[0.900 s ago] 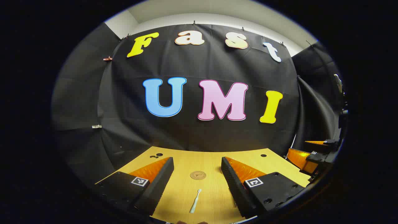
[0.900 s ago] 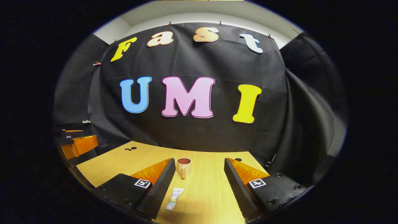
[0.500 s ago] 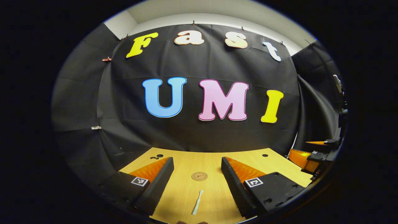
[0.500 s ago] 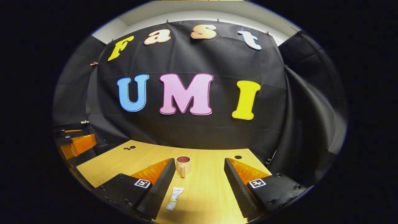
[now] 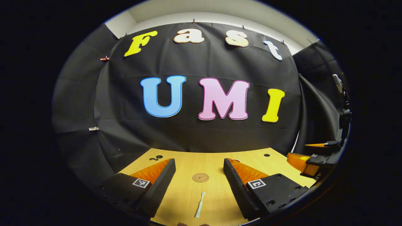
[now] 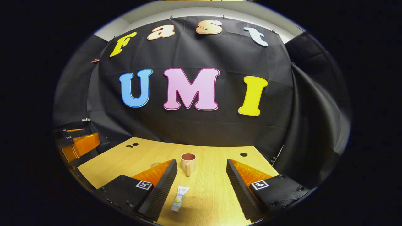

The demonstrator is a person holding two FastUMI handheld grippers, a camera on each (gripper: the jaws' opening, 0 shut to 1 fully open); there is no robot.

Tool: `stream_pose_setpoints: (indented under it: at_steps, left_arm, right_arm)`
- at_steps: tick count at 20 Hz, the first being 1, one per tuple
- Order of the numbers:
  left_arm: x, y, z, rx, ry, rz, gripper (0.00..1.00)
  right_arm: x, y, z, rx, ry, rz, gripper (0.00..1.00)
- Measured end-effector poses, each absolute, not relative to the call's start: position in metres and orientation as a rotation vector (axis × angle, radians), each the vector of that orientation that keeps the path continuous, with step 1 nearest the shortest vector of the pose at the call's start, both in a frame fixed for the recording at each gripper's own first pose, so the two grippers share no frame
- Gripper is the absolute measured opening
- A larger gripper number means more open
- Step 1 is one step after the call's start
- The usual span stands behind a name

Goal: Put the toothbrush and toothpaste on the desktop into the cup, then pick up the cup and place it on the coaster on the desktop.

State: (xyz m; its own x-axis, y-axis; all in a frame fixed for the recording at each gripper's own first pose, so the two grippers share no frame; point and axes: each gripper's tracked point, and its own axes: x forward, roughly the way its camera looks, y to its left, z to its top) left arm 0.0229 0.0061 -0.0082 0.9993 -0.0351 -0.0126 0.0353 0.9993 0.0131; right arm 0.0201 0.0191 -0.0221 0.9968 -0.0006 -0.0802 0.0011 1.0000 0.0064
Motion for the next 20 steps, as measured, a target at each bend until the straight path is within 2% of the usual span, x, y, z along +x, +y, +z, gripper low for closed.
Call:
stream_pose_setpoints:
  at_steps: [9, 20]
  left_arm:
    - [0.033, 0.013, -0.011, 0.061, 0.006, -0.051, 0.97]
    - [0.038, 0.054, -0.037, 0.0, 0.074, 0.067, 0.97]
  right_arm:
    - [0.041, 0.05, -0.04, -0.007, 0.165, 0.051, 0.97]
    - [0.092, 0.08, -0.122, -0.08, 0.45, 0.116, 0.98]
